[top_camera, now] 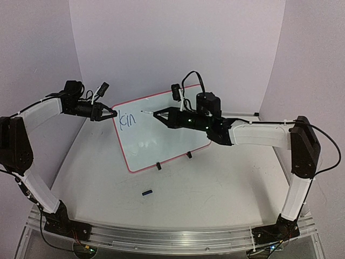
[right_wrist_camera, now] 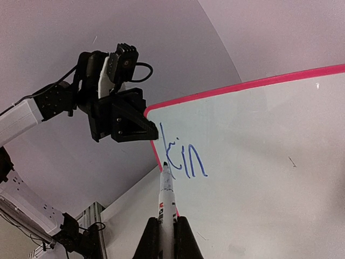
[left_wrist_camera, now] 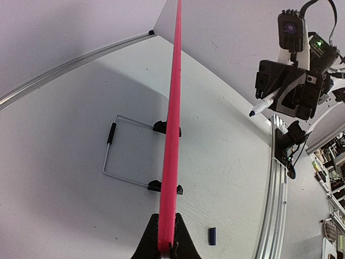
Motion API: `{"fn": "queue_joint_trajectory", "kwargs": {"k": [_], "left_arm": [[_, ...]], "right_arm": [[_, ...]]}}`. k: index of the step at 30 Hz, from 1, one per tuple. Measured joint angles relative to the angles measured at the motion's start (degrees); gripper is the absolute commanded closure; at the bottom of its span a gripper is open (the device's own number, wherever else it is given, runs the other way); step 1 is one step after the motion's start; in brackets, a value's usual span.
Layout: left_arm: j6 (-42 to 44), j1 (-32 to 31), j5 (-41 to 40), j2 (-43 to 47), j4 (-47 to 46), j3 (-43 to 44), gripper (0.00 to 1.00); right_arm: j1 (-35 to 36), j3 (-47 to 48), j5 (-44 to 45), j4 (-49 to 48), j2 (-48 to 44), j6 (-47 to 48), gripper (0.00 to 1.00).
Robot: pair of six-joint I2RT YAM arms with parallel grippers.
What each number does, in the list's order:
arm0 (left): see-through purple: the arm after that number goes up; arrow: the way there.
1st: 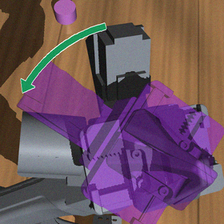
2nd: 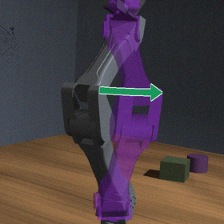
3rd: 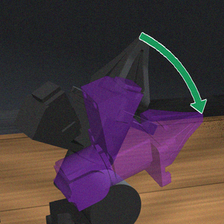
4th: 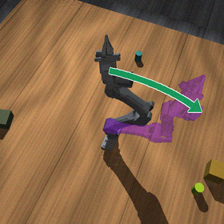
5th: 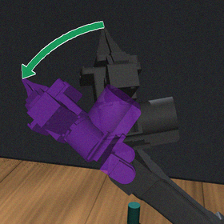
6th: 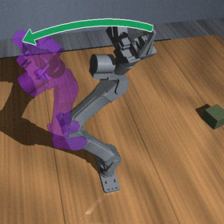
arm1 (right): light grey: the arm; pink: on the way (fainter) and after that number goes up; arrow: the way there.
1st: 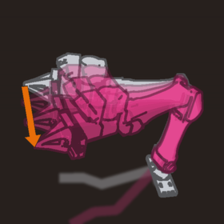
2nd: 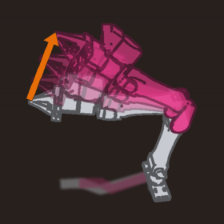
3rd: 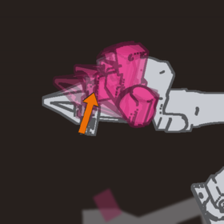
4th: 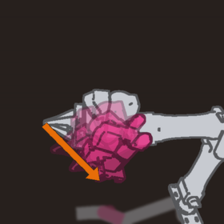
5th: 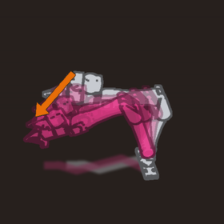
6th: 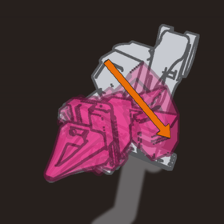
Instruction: Write a sentence on the whiteboard
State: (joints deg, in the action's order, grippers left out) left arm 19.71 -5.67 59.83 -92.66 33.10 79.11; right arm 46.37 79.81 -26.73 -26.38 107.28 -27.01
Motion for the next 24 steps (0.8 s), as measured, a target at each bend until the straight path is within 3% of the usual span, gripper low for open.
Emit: {"fn": "queue_joint_trajectory", "kwargs": {"k": [24], "left_arm": [[0.0,0.0,0.0,0.0,0.0,0.0,1.0]], "right_arm": [[-2.4,9.2,-3.8,3.7,9.9,0.5,1.0]]}}
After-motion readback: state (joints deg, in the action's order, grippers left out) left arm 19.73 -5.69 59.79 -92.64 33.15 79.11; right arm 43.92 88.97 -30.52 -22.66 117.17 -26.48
